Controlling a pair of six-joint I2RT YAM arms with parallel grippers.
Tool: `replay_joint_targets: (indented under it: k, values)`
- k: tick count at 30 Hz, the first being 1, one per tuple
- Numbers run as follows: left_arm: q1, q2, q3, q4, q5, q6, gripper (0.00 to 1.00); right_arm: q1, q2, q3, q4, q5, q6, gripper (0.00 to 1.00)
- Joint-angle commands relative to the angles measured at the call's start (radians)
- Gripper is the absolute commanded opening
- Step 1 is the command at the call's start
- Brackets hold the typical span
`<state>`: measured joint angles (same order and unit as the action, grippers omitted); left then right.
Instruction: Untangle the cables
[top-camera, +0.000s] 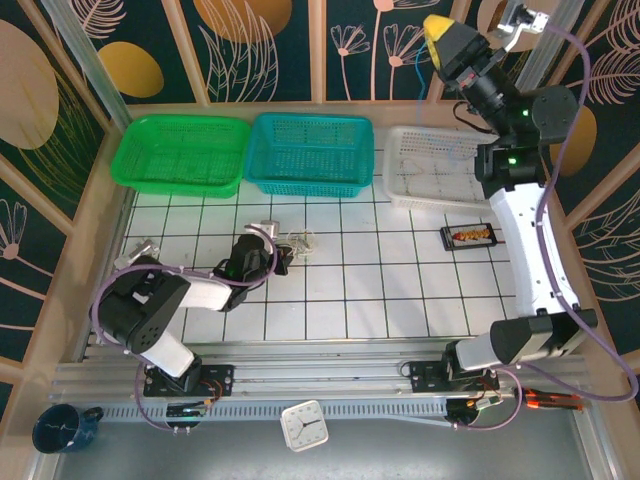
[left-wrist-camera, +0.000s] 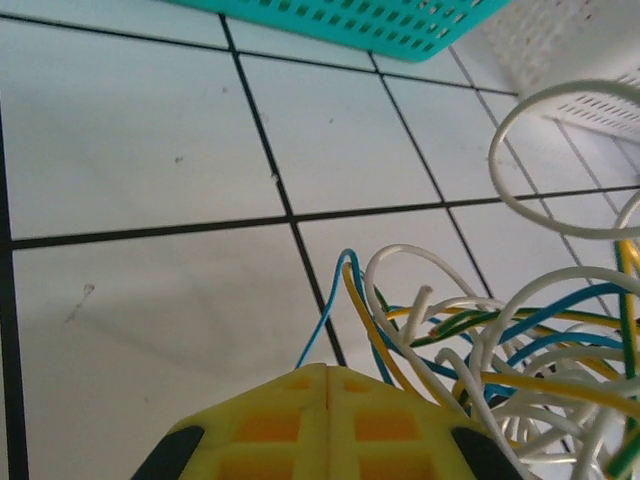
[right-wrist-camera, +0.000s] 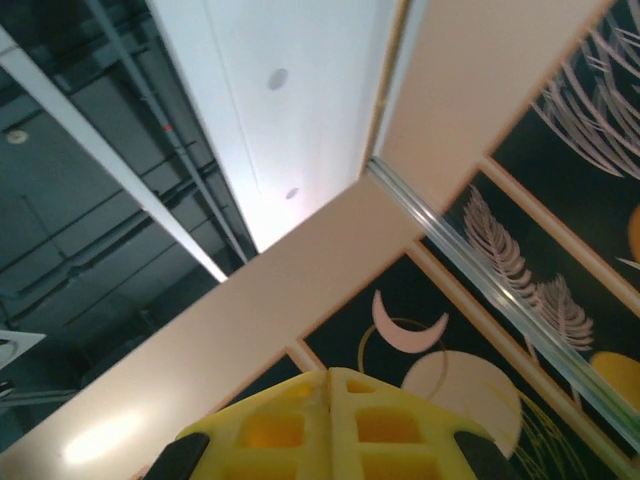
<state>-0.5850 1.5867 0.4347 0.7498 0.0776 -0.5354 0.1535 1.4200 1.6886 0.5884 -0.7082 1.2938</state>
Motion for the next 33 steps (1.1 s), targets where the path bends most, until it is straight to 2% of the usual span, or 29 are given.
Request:
replay_joint_targets:
  k: [1,2,4,9,12,13,17,21,25,27,33]
  values:
    - [0.003,-0.050,-0.002,-0.032,0.006,-0.012,0.18,0.009,-0.005,-0.024,0.067,-0.005,-0.028,0.00]
    - [0.004,-0.057,-0.001,-0.041,0.006,-0.012,0.23,0.010,0.004,-0.017,0.067,-0.004,-0.031,0.00]
    - [0.002,-0.076,0.002,-0.060,0.006,-0.015,0.41,0.018,0.035,0.014,0.054,-0.005,-0.041,0.00]
    - [0.003,-0.115,-0.012,-0.085,-0.004,-0.039,0.77,0.035,0.134,0.118,0.039,-0.002,-0.065,0.00]
    - [0.003,-0.138,-0.026,-0.091,-0.010,-0.064,0.96,0.044,0.204,0.172,0.093,0.006,-0.052,0.00]
    - [0.003,-0.148,-0.029,-0.094,-0.008,-0.071,0.99,0.046,0.236,0.187,0.135,0.008,-0.038,0.00]
    - [0.003,-0.172,-0.040,-0.111,-0.007,-0.096,0.99,0.049,0.371,0.262,0.325,0.031,0.036,0.00]
    - [0.003,-0.186,-0.042,-0.133,-0.008,-0.113,0.99,0.057,0.579,0.452,0.412,0.039,0.088,0.00]
    - [0.002,-0.187,-0.040,-0.137,-0.008,-0.127,0.99,0.073,0.815,0.720,0.341,0.015,0.099,0.00]
    - [0.003,-0.184,-0.038,-0.136,-0.005,-0.126,0.99,0.077,0.894,0.797,0.304,0.009,0.098,0.00]
    - [0.002,-0.146,-0.026,-0.129,0.019,-0.128,0.99,0.084,0.926,0.697,0.348,0.006,0.088,0.00]
